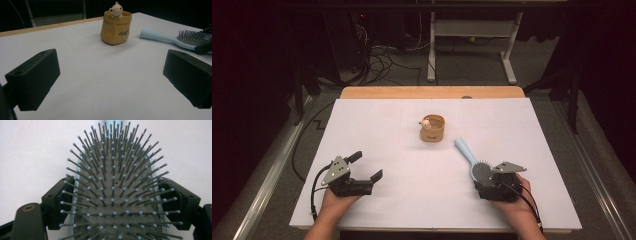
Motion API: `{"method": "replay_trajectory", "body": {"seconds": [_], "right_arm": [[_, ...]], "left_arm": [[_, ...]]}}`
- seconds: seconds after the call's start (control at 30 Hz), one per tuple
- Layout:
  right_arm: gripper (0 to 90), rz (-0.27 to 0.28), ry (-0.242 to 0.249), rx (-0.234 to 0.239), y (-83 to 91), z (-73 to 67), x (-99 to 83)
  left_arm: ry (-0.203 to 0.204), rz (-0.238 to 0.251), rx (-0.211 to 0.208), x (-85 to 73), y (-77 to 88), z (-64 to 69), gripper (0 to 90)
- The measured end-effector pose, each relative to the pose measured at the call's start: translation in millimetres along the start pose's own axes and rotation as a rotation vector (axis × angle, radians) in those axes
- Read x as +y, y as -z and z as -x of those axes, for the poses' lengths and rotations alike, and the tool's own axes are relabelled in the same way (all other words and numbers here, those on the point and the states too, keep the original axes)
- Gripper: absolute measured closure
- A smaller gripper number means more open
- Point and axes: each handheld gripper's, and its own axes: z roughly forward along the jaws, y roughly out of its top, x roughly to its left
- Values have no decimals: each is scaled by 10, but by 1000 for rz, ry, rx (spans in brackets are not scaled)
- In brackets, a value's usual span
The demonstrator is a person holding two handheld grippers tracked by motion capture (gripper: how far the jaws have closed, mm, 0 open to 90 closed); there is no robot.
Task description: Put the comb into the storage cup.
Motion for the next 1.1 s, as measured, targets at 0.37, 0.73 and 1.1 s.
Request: {"method": "replay_trajectory", "body": {"seconds": [0.37, 0.73, 1.1], "right_arm": [[201, -2, 18, 20, 14, 34, -11], [201, 2, 35, 43, 16, 52, -22], [200, 5, 50, 52, 18, 50, -29]], "left_arm": [[2, 0, -12, 1, -5, 4, 29], [2, 0, -21, -1, -7, 8, 31], [0, 1, -23, -1, -6, 7, 33]]}}
